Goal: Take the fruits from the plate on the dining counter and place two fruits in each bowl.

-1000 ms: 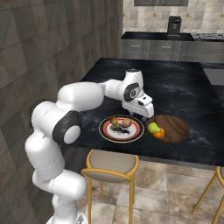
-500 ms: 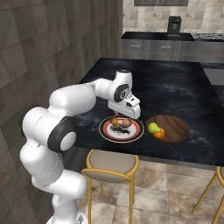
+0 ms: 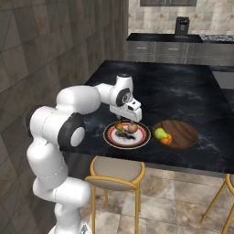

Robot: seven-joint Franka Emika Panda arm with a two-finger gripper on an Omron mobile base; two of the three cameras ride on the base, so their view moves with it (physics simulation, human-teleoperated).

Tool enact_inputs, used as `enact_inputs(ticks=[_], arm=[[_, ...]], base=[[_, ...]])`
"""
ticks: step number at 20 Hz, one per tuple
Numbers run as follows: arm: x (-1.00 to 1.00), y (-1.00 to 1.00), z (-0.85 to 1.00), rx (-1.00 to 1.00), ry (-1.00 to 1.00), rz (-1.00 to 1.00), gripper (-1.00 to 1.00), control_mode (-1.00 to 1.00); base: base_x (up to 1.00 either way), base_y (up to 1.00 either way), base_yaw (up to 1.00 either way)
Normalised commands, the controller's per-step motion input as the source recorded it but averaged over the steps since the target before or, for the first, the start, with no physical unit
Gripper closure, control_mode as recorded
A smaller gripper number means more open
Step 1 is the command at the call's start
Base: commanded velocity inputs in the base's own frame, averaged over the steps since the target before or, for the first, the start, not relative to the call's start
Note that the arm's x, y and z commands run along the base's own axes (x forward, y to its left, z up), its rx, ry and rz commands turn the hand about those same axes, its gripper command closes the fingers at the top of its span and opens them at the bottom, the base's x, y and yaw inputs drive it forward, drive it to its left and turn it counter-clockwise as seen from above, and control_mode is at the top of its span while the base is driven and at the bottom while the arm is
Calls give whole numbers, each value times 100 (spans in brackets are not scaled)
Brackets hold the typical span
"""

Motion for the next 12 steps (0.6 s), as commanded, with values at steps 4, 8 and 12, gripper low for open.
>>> enact_inputs(ticks=[4, 8, 12], arm=[[49, 0, -27, 0, 0, 5, -100, -100], [50, 0, -22, 0, 0, 2, -100, -100], [44, 0, -25, 0, 0, 1, -100, -100]], base=[[0, 0, 0], [0, 0, 0], [0, 0, 0]])
